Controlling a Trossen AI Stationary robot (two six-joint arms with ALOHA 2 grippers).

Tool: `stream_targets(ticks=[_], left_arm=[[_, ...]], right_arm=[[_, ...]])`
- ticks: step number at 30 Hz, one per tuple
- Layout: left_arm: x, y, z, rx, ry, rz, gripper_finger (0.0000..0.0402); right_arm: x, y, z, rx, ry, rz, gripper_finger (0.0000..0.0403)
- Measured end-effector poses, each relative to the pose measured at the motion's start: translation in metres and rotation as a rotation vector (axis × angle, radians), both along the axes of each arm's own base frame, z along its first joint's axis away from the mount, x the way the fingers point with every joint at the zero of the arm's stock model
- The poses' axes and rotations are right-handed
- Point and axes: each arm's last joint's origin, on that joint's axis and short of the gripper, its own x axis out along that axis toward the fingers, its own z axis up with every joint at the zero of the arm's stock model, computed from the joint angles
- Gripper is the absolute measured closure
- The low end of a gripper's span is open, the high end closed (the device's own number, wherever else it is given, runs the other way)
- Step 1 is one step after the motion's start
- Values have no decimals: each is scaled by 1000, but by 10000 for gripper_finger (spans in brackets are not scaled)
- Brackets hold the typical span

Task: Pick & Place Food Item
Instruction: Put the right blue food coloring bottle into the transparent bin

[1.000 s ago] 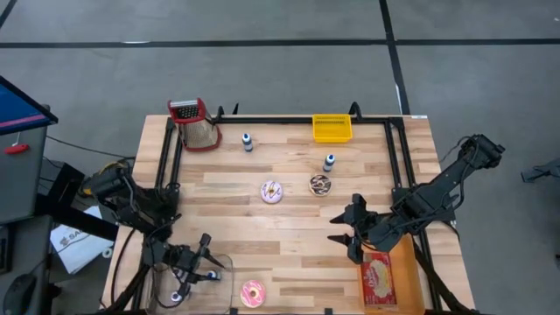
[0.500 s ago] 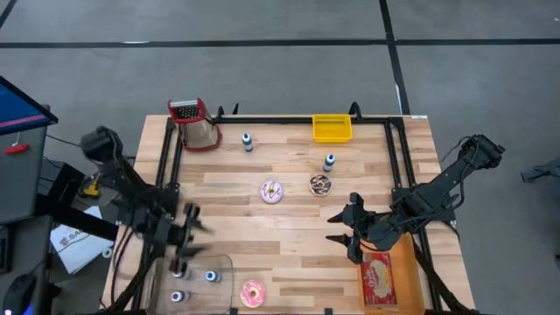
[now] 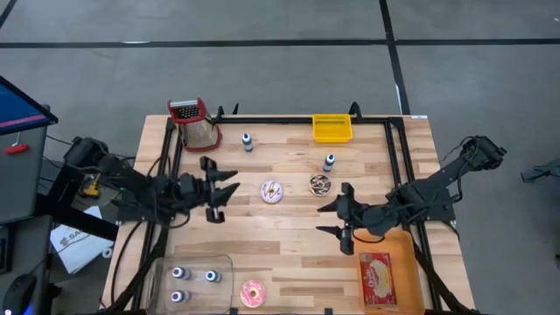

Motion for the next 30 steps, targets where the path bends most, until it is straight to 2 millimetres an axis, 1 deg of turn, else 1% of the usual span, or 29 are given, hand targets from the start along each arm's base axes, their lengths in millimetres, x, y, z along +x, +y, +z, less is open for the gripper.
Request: stream_targets(ticks=[3,9,13,16,19,21,26,30], left_arm=[[10,7,6,74,-36,-60,250],[23,16,9,93,-66,-144,251],[23,15,10,123,-75,-190,254],[23,11,10,148,-92,-308,254],[20,5,11,185,-113,-442,254],[18,1,13,205,-129,-489,254],[13,-5,16,209,-146,-523,254],[9,-9,19,231,-162,-516,254]], right_arm=[[2,-2,1,-40,-6,13,182],[2,-2,1,-75,-2,29,182],[4,-7,0,-91,12,37,182],[7,-17,-4,-56,68,30,182],[12,-26,-17,-42,168,-25,182],[16,-27,-29,-51,242,-56,182],[38,-20,-58,-74,316,-79,182],[46,-20,-80,-165,390,-129,182]])
